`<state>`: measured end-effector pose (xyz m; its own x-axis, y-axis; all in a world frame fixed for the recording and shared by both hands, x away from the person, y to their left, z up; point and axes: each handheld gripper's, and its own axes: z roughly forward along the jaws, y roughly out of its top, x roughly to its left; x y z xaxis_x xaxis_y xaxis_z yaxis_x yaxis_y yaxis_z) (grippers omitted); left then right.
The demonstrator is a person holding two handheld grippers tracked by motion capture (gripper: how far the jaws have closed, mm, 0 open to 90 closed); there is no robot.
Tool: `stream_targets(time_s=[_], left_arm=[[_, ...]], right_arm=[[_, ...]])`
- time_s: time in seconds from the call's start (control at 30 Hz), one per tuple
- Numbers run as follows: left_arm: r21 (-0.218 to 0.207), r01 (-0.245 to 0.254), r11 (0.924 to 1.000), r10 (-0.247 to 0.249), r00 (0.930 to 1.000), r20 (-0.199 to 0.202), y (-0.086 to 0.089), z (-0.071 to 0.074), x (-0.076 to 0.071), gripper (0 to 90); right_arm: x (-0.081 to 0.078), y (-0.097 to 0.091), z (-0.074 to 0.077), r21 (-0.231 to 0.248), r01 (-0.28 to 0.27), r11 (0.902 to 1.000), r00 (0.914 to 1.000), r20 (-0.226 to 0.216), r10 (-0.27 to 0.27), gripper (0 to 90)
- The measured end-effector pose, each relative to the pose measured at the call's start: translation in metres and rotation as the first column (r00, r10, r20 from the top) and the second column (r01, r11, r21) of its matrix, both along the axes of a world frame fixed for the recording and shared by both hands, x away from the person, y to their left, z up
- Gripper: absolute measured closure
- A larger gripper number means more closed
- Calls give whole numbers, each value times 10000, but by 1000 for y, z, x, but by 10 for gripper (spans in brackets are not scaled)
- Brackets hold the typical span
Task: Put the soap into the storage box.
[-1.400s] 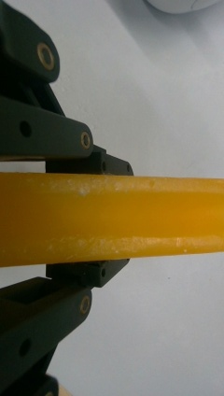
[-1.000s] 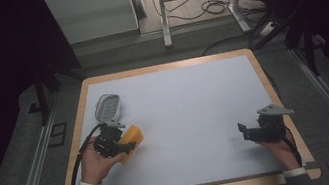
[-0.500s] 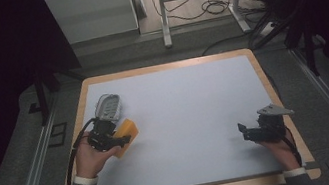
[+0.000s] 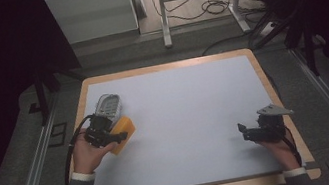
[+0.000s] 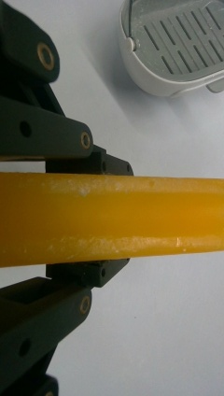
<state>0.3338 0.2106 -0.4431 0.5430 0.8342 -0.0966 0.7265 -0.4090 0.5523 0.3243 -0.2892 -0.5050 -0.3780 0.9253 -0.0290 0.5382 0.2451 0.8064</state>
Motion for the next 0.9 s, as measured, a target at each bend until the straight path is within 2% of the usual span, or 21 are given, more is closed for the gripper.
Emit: stream_targets(time_s=[0.33,0.7,0.73,0.9], left_arm=[[36,-26,10000,26,9999,-153,3,0,7,609],[145,-168,9998,170,9998,-92,7,3,12,609],[279,-190,9994,190,9998,-11,7,5,12,610],[184,-191,9996,191,9998,11,7,8,15,610]], right_arm=[[0,0,0,-21,25,10000,10000,-11,-25,65],[0,0,-1,-47,3,10000,10000,4,-3,65],[0,0,-1,-51,10,10000,10000,5,-10,65],[1,0,-1,-56,24,10000,10000,-23,-24,64]])
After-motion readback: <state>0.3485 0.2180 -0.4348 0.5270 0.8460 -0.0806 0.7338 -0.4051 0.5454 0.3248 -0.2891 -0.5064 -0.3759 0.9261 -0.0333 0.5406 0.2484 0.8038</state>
